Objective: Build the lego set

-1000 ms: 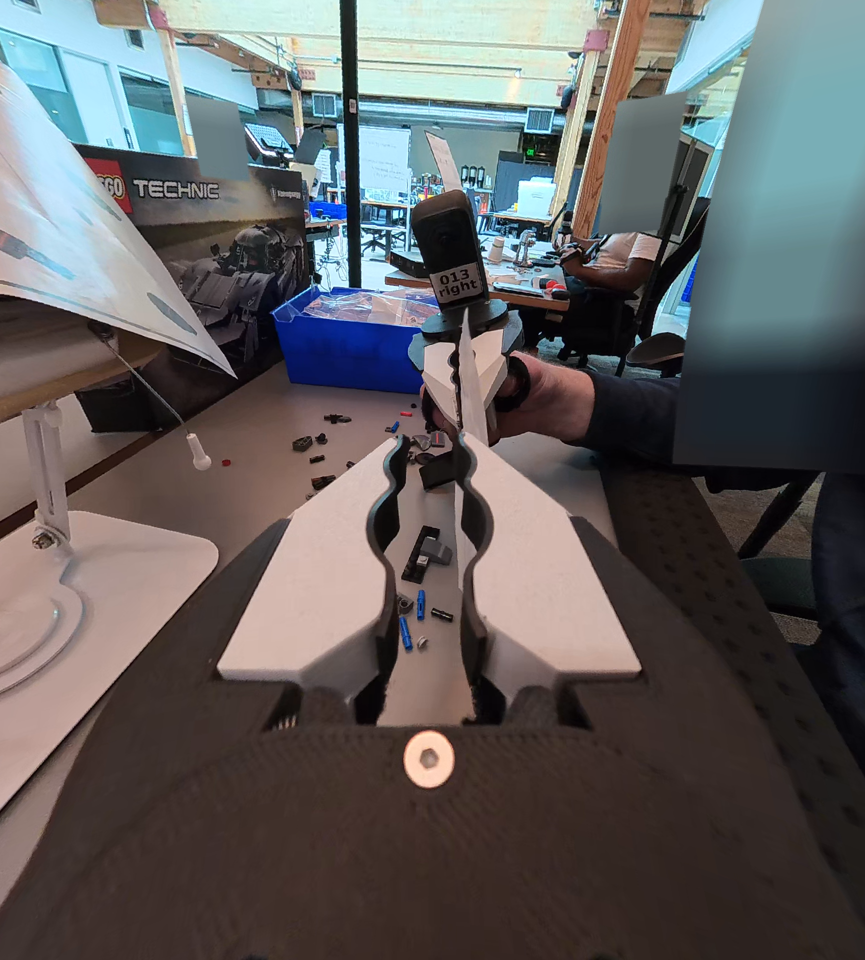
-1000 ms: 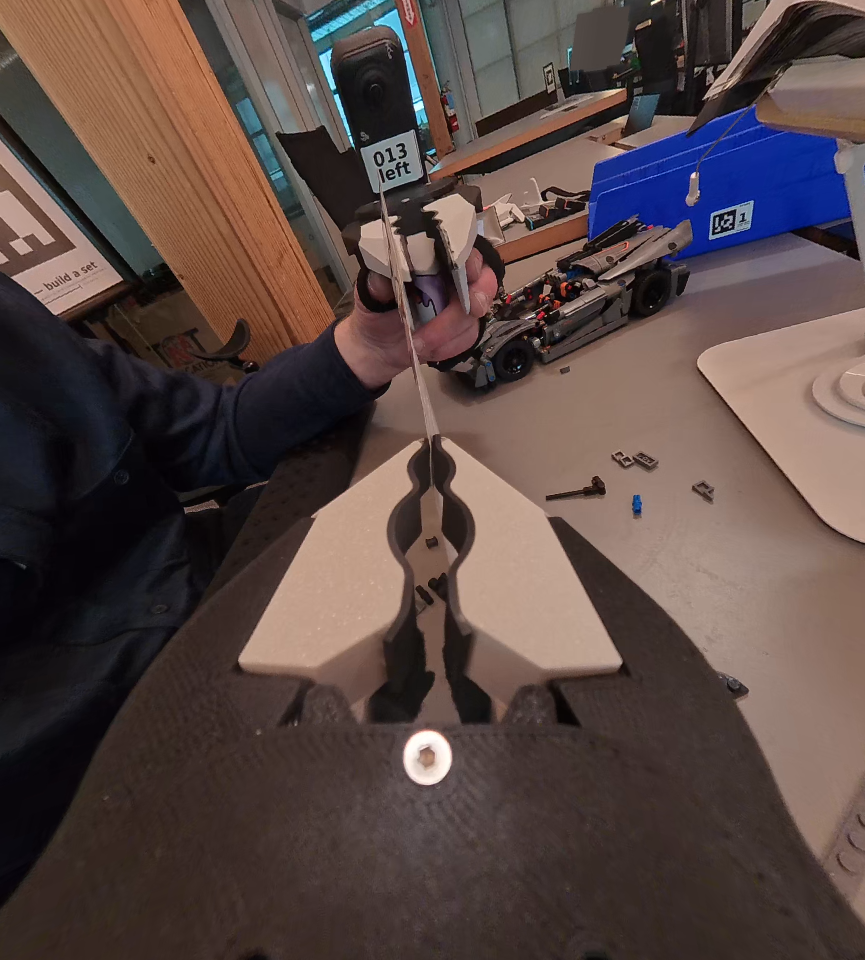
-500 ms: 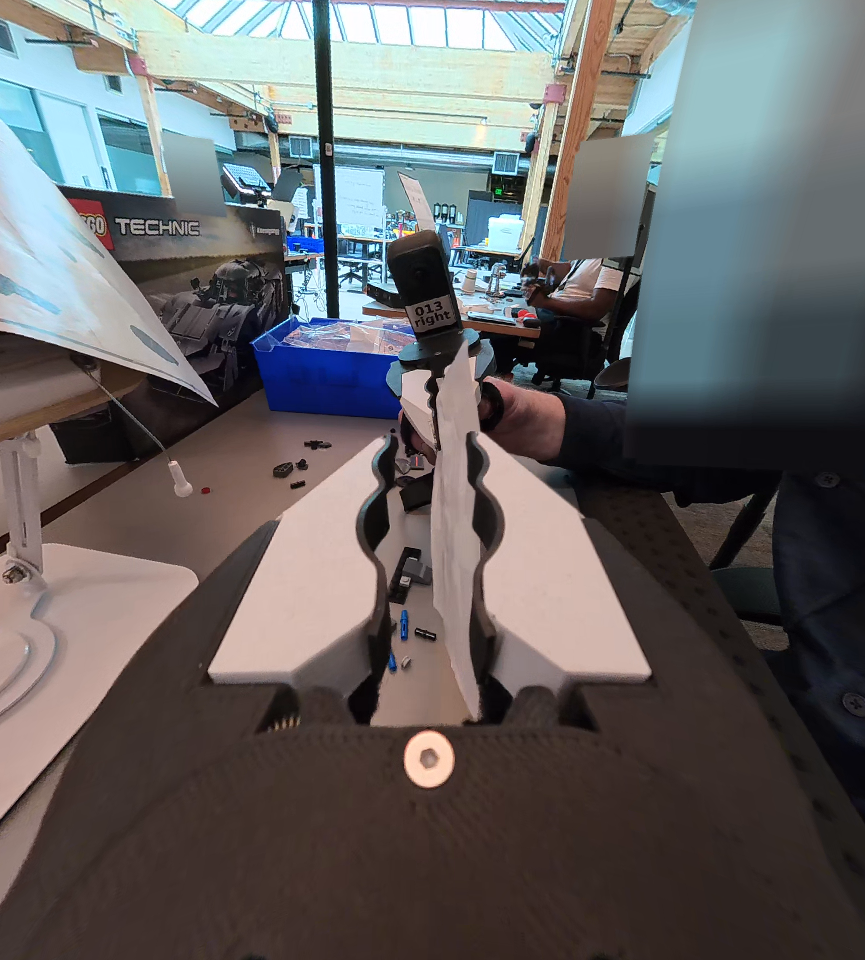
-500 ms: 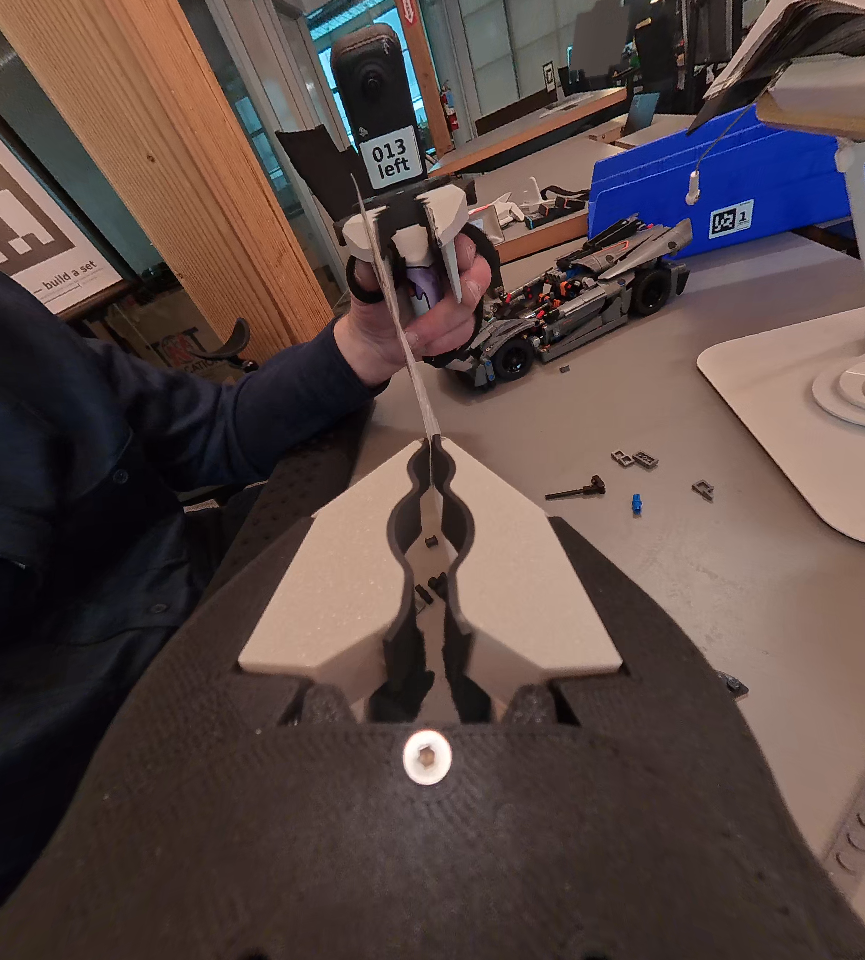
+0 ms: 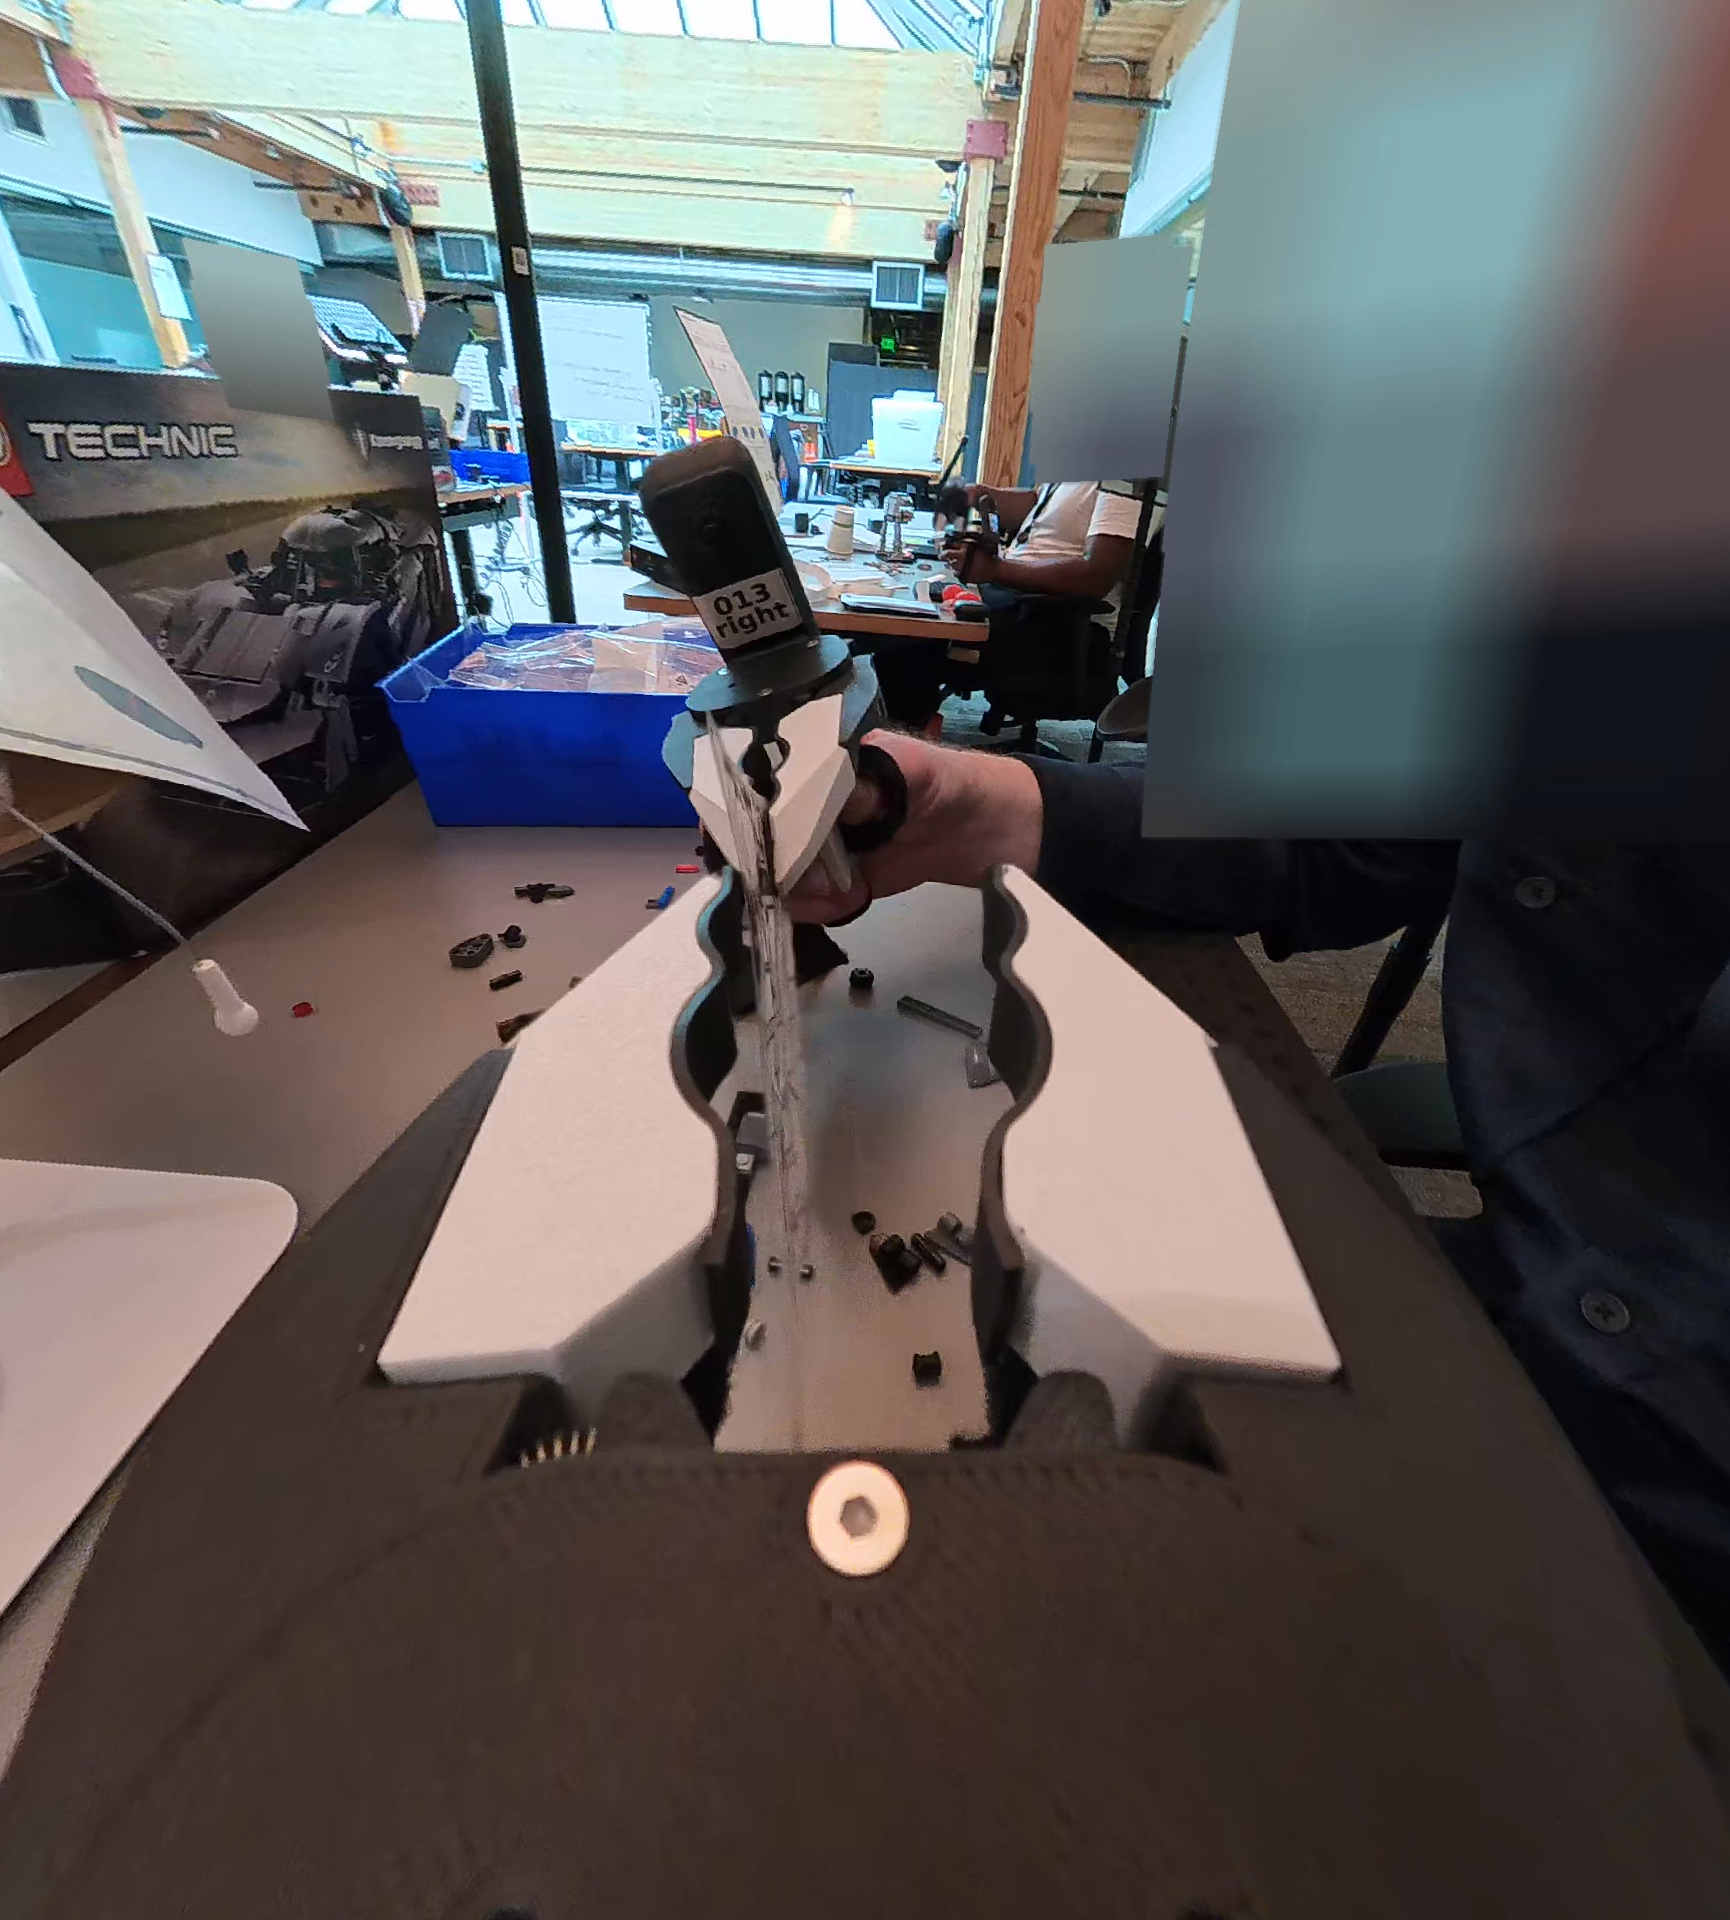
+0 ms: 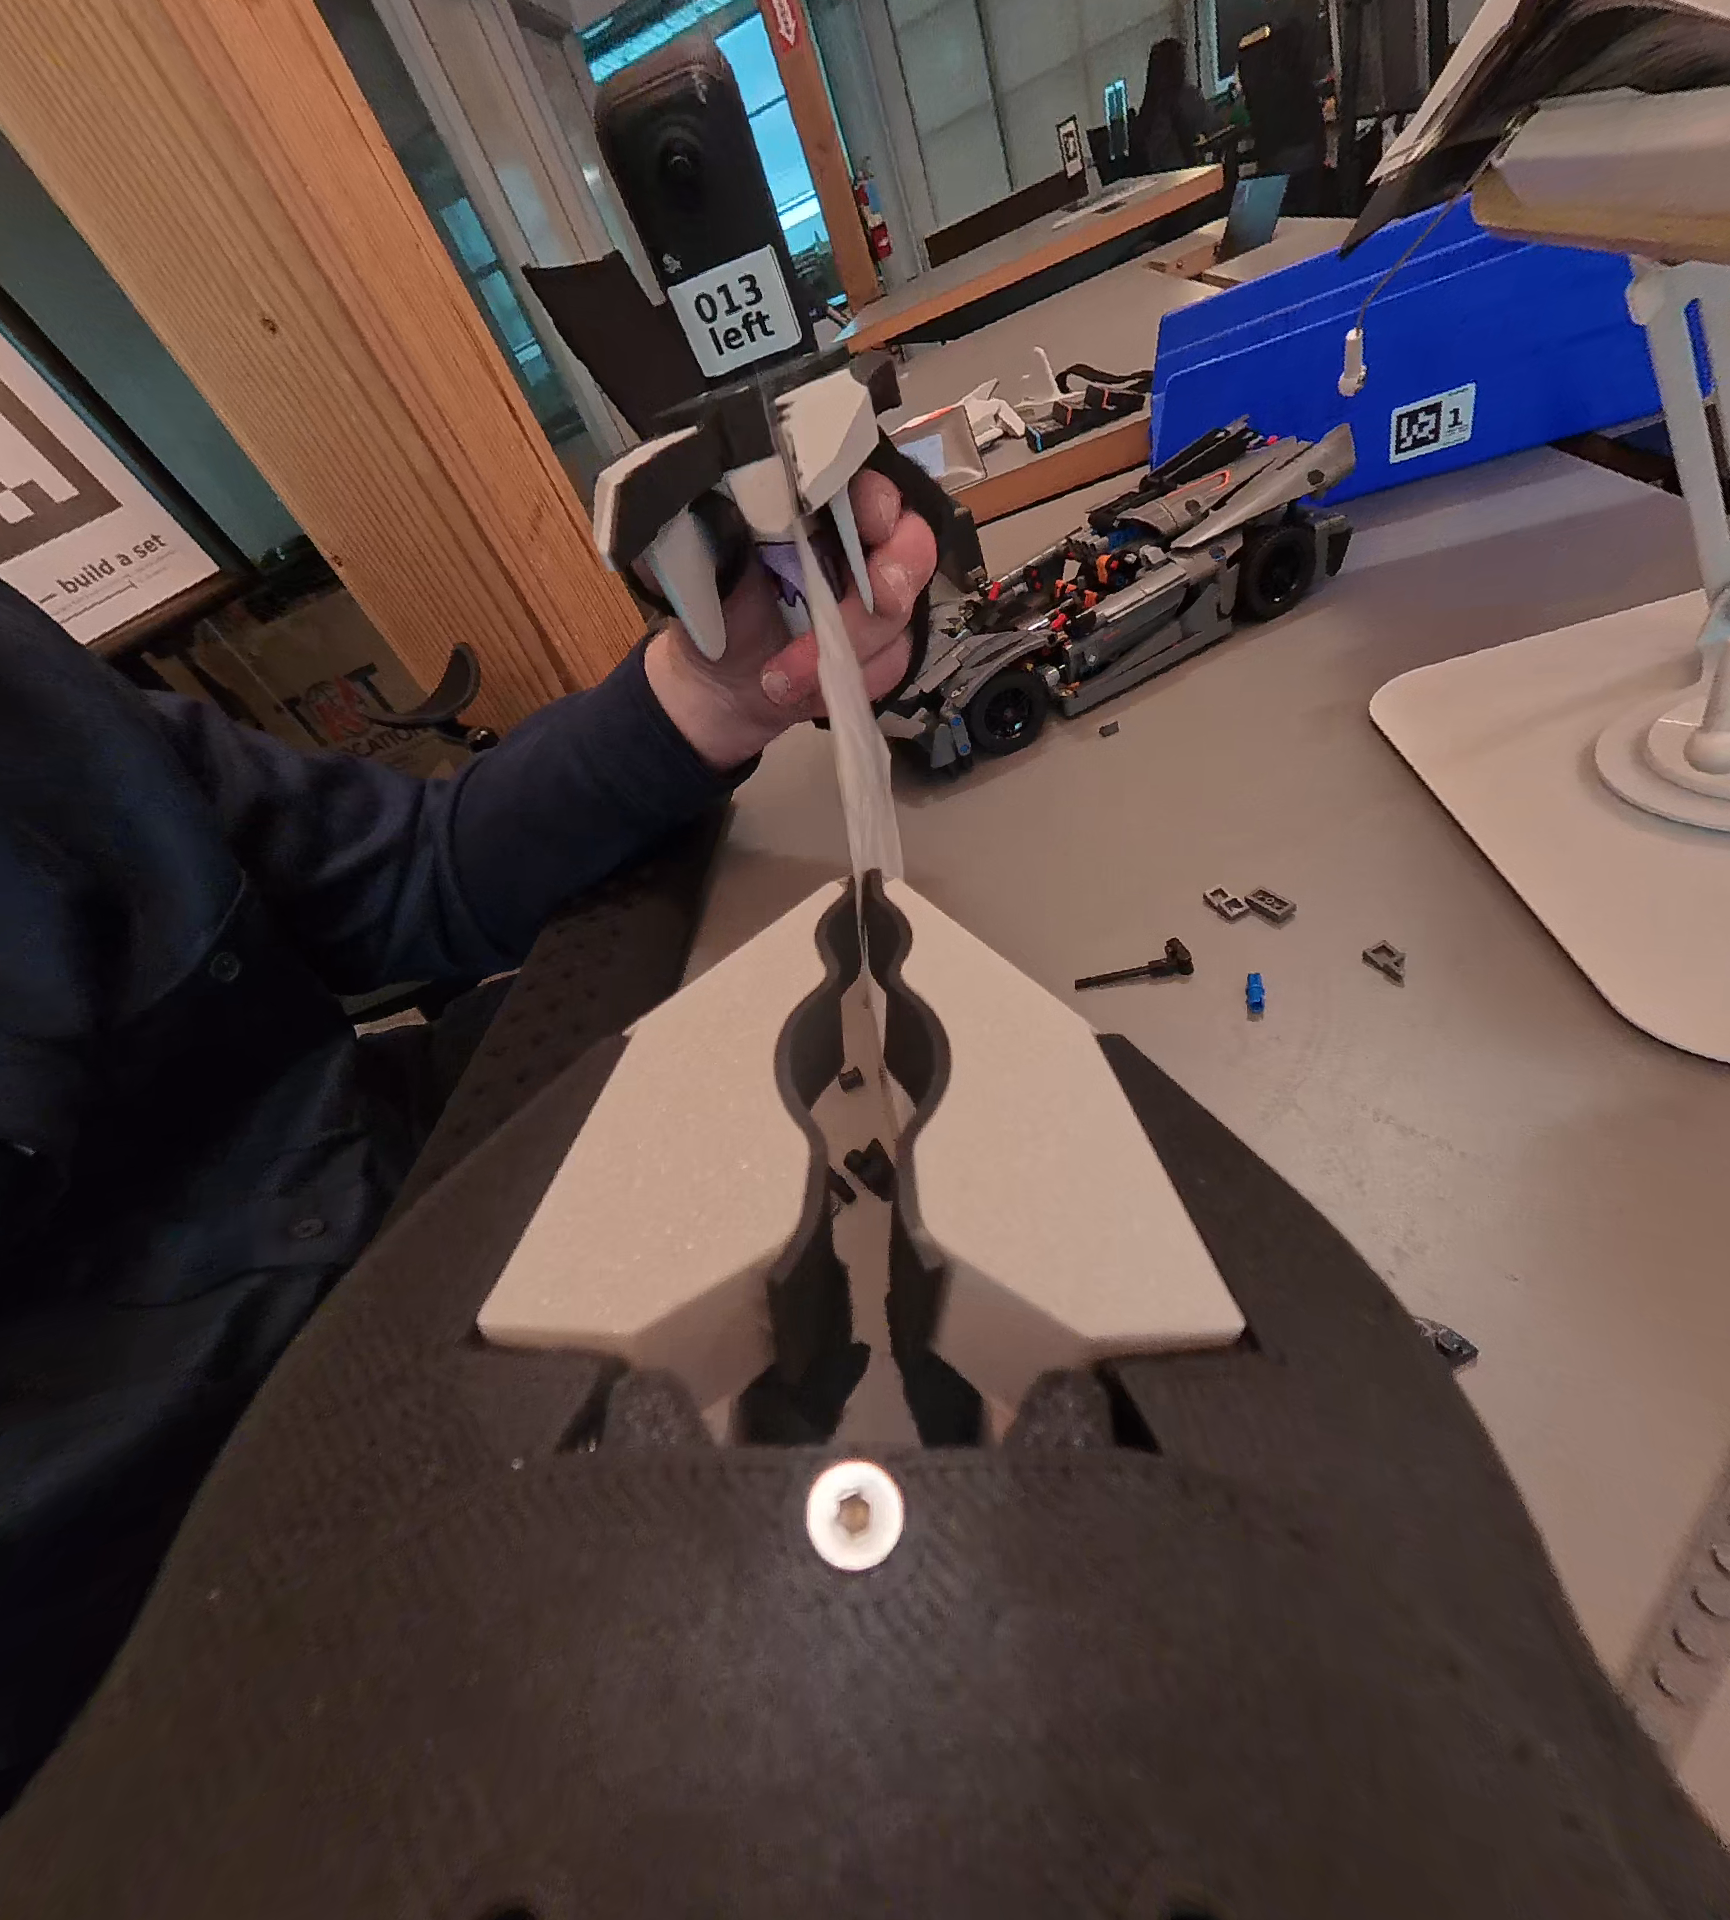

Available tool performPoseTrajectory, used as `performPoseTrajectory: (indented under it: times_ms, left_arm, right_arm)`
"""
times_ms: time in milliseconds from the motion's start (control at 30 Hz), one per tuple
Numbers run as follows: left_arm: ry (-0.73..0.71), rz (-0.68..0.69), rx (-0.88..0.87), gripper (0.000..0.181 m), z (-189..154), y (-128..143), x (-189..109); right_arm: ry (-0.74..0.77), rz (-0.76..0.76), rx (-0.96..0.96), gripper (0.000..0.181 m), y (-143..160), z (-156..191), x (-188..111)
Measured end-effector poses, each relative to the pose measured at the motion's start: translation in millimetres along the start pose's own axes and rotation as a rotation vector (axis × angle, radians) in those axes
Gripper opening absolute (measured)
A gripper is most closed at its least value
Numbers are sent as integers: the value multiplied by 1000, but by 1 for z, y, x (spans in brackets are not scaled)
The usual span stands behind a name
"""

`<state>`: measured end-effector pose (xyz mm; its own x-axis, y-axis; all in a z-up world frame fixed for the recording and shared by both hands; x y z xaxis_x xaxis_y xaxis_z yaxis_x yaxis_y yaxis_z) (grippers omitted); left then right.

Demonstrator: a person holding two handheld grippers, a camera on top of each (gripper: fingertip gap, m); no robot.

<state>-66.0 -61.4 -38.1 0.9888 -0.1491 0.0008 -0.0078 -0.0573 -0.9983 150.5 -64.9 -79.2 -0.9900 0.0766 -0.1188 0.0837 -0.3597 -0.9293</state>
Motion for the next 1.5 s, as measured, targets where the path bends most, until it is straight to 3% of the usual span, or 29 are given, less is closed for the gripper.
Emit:
performPoseTrajectory:
  times_ms: [133,300,767,1500]
  left_arm:
    - [-8,51,4,39,1,6,5]
    - [-53,114,-10,1,6,13,9]
    - [-118,-79,-142,0,24,-1,-14]
    - [-146,-74,-184,0,32,4,-16]
  right_arm:
    - [0,-1,-2,0,0,0,0]
    - [-3,-5,-2,0,0,0,0]
    - [-14,-70,24,4,-5,-3,-8]
    - [-20,-52,0,0,-4,0,-5]
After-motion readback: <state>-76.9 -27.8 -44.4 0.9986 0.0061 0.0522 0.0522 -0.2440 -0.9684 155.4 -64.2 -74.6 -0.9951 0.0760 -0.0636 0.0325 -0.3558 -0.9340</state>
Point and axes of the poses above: each gripper's, where its closed fingertips meet, x out along the fingers, y out of its underside, z = x × y across the jaws, the point moved 7 cm from there along -x, back along the fingers, and after that the axes turned 1 degree about -y, right-handed, at the moved point
